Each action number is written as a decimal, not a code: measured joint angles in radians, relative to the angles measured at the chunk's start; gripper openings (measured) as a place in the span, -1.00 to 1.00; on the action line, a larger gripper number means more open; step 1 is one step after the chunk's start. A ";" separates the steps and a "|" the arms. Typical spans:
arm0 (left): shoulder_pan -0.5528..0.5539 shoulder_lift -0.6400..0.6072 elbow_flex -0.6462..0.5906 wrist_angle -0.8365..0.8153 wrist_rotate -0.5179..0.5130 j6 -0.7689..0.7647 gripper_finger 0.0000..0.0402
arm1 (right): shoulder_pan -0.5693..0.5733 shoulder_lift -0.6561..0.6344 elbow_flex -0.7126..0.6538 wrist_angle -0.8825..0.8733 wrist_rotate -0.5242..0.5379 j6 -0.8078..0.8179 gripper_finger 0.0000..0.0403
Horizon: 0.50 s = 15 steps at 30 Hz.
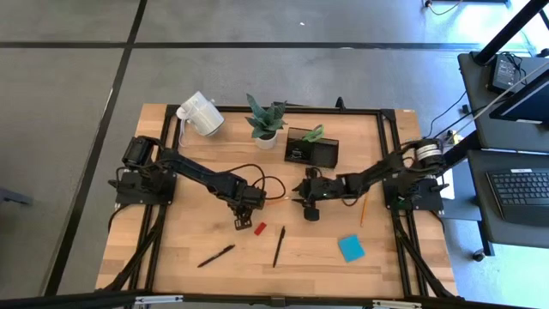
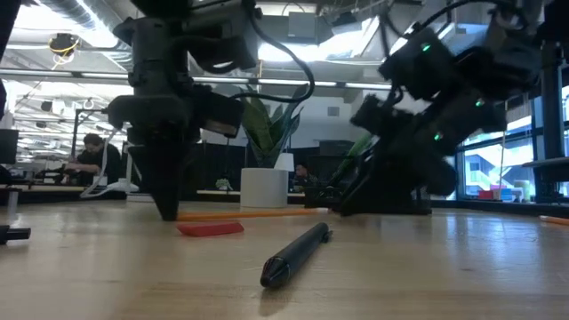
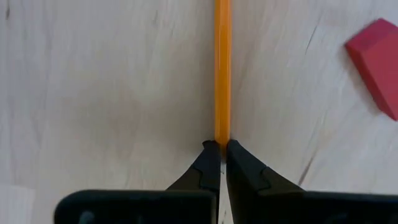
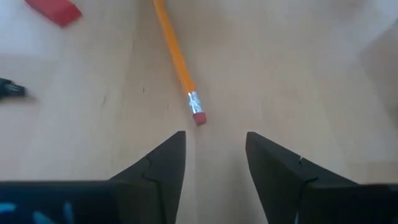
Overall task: Pick and place office supplies into organizer
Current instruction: Put the left orange pencil into the desk organizer
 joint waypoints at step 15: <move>-0.007 0.002 0.000 0.033 -0.027 -0.015 -0.98 | -0.002 0.128 0.112 0.004 -0.068 -0.045 -0.18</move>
